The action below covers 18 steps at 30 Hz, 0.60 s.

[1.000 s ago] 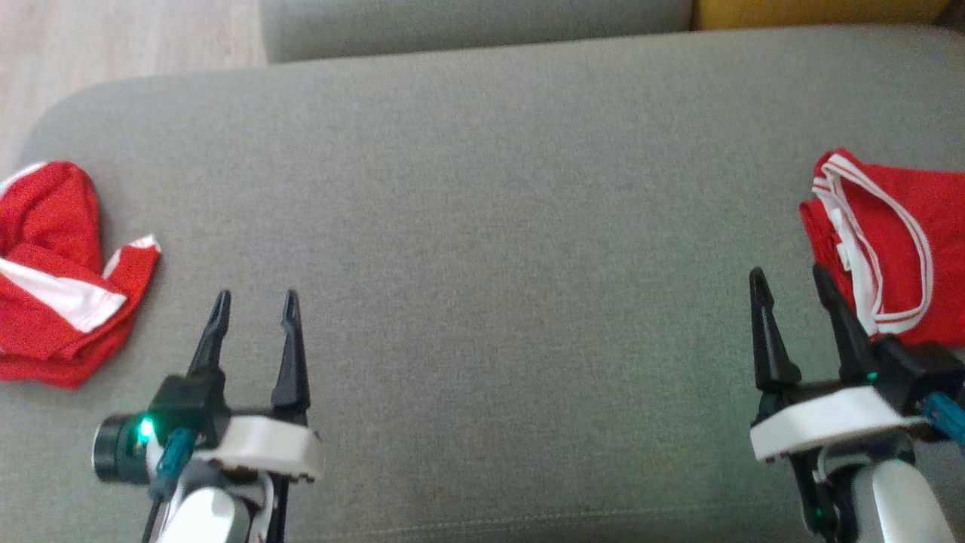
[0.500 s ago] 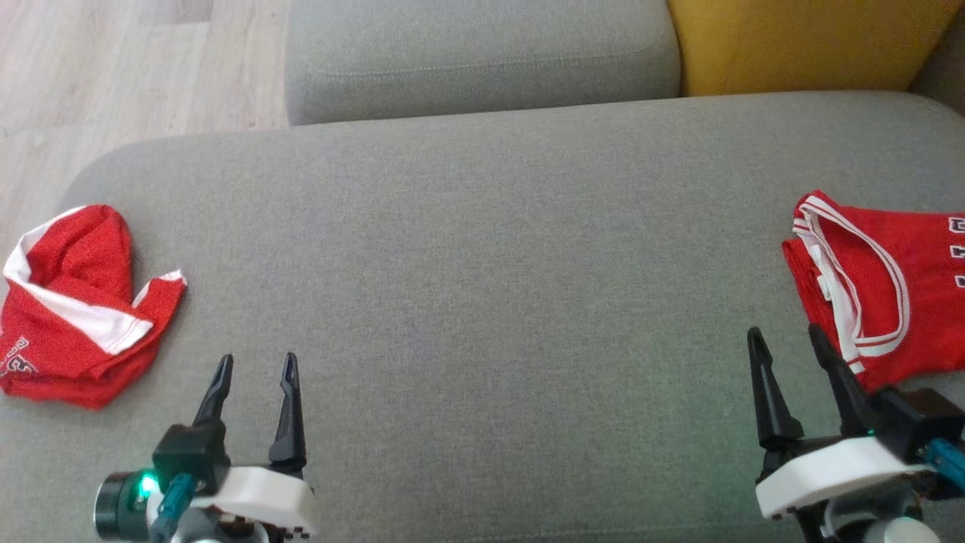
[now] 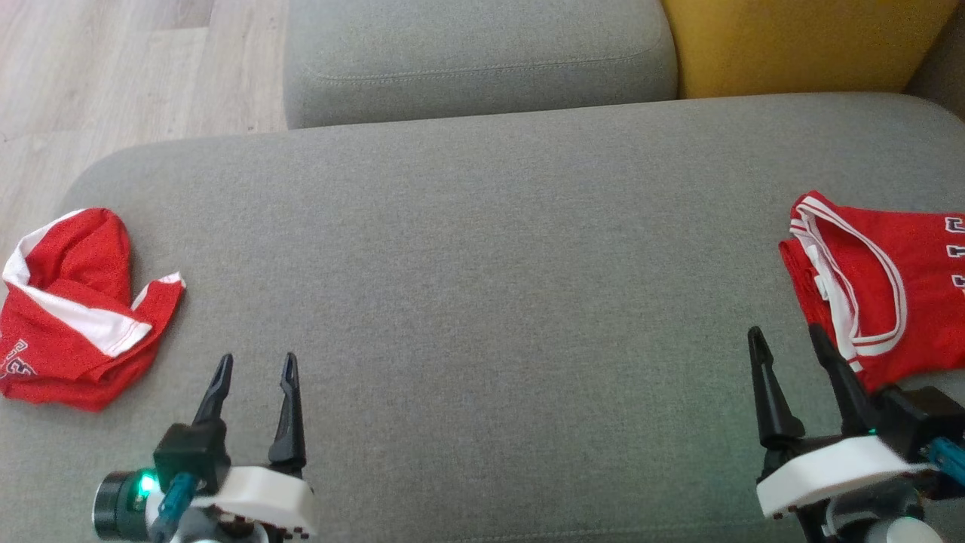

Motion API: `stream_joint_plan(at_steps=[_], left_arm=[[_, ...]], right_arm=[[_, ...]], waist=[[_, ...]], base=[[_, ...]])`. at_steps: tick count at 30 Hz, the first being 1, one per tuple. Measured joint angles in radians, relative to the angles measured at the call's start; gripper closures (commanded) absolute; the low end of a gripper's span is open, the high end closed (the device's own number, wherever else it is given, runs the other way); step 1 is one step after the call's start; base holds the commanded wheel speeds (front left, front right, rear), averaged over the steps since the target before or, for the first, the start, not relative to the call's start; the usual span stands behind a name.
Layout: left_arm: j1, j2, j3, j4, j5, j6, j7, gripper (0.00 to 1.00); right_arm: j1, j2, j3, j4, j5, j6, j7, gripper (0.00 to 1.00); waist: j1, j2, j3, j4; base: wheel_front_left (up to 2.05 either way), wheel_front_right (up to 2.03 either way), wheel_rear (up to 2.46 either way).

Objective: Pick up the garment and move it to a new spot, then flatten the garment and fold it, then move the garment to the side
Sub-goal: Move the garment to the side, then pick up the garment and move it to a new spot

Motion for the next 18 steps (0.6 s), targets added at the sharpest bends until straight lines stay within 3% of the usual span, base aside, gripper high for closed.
stream_joint_plan(at_steps=[10, 18], left_arm=[[-0.002, 0.001, -0.006, 0.000, 0.000, 0.004, 0.000, 0.00], [-0.050, -0.001, -0.021, 0.010, 0.000, -0.005, -0.003, 0.00]], right_arm=[[0.002, 0.000, -0.005, -0.007, -0.002, 0.000, 0.004, 0.00], [0.019, 0.001, -0.016, -0.035, -0.003, 0.000, 0.016, 0.00]], waist=[[0.0000, 0.0000, 0.003, 0.018], [0.0000, 0.0000, 0.012, 0.106]], base=[[0.00, 0.00, 0.00], [0.00, 0.00, 0.00]])
